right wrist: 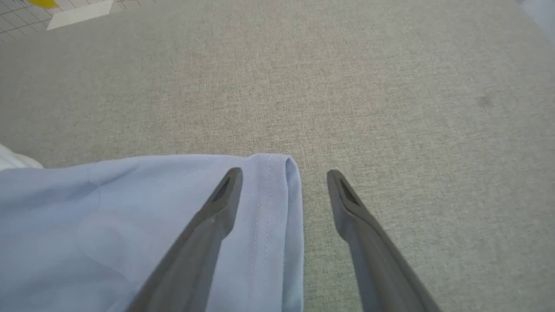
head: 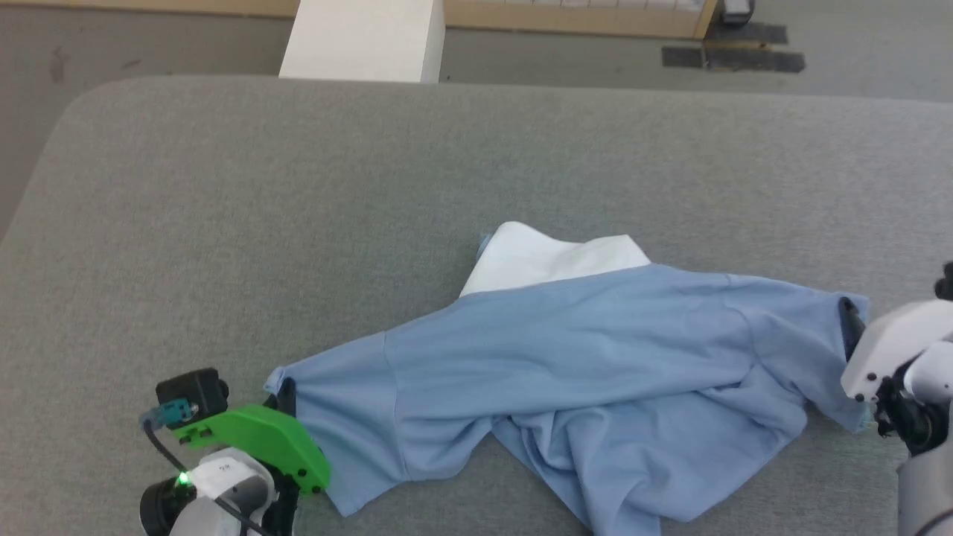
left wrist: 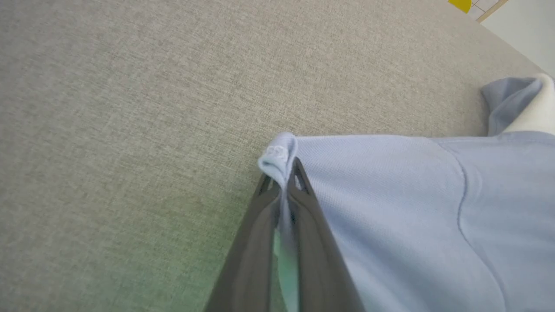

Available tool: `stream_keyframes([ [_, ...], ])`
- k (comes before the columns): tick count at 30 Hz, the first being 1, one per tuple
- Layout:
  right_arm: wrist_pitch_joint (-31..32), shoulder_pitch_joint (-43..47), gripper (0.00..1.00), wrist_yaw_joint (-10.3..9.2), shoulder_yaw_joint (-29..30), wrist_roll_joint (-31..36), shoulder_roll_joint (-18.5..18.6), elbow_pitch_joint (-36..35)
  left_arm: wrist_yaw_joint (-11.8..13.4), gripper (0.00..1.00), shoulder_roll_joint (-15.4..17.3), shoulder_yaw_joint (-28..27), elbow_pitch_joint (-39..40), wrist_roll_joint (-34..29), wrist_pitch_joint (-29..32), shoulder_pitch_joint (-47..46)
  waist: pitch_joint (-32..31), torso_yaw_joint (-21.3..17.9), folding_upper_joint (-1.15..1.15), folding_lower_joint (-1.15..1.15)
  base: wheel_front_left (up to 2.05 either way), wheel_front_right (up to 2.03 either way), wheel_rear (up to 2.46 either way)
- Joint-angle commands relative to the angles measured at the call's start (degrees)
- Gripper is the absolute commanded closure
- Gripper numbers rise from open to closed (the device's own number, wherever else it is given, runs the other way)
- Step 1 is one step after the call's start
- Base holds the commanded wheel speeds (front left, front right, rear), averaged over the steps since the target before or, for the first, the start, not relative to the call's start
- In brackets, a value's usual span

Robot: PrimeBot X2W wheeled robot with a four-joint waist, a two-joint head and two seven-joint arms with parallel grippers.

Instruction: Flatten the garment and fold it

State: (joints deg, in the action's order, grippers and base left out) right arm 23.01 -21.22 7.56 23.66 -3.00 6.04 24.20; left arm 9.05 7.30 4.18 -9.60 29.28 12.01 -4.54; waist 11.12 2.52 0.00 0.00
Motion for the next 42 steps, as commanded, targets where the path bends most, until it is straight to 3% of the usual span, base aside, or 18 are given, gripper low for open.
stream_keyframes([
  [1,1.1,-1.6,0.00,-0.08,0.0,0.2,0.5,1.6,-0.3,1.00,0.0,0.0,0.1,0.0,-0.3,-1.2,1.9,1.3,0.00,0.00,0.00,0.00,0.00],
  [8,8.3,-6.2,0.00,-0.08,0.6,1.5,1.7,8.4,-0.8,1.00,0.0,0.8,-0.7,0.2,-0.5,-2.1,3.6,2.0,0.00,0.00,0.00,0.00,0.00],
  [11,11.5,-6.3,1.00,-0.08,-0.7,1.9,2.1,9.4,-1.1,1.00,0.1,1.0,-1.1,0.3,-0.5,-2.2,3.4,2.1,0.00,0.00,0.00,0.00,0.00],
  [18,17.4,-5.3,1.00,-0.08,-3.5,0.8,3.3,5.8,-4.1,1.00,1.4,2.3,-0.5,0.9,0.0,-3.0,1.1,1.8,0.00,0.00,0.00,0.00,0.00],
  [27,15.8,-10.3,1.00,-0.08,-11.5,-3.1,11.1,-9.5,-11.8,1.00,6.5,2.3,8.0,5.6,6.6,-14.0,0.5,0.1,0.00,0.00,0.00,0.00,0.00],
  [30,14.8,-15.1,1.00,-0.08,-16.1,-3.1,14.9,-12.3,-12.4,1.00,7.6,1.3,10.7,7.1,8.5,-21.0,2.7,-0.9,0.00,0.00,0.00,0.00,0.00],
  [31,12.5,-21.7,1.00,-0.08,-19.7,-3.6,17.3,-13.7,-12.2,1.00,7.6,0.0,11.6,8.6,9.6,-29.7,5.6,-1.9,0.00,0.00,0.00,0.00,0.00],
  [33,10.9,-26.3,1.00,-0.08,-21.8,-3.5,18.4,-13.4,-12.7,1.00,8.9,0.2,10.6,7.1,9.4,-35.6,7.3,-2.5,0.00,0.00,0.00,0.00,0.00],
  [38,5.0,-39.6,1.00,-0.08,-25.9,-2.0,20.2,-10.7,-12.0,1.00,11.1,0.0,5.1,1.7,5.8,-51.4,12.1,-4.0,0.00,0.00,0.00,0.00,0.00],
  [42,-0.5,-50.0,1.00,-0.08,-26.4,-0.2,19.1,-6.9,-9.8,1.00,10.4,-1.7,-1.4,-0.4,0.3,-63.5,15.1,-5.1,0.00,0.00,0.00,0.00,0.00],
])
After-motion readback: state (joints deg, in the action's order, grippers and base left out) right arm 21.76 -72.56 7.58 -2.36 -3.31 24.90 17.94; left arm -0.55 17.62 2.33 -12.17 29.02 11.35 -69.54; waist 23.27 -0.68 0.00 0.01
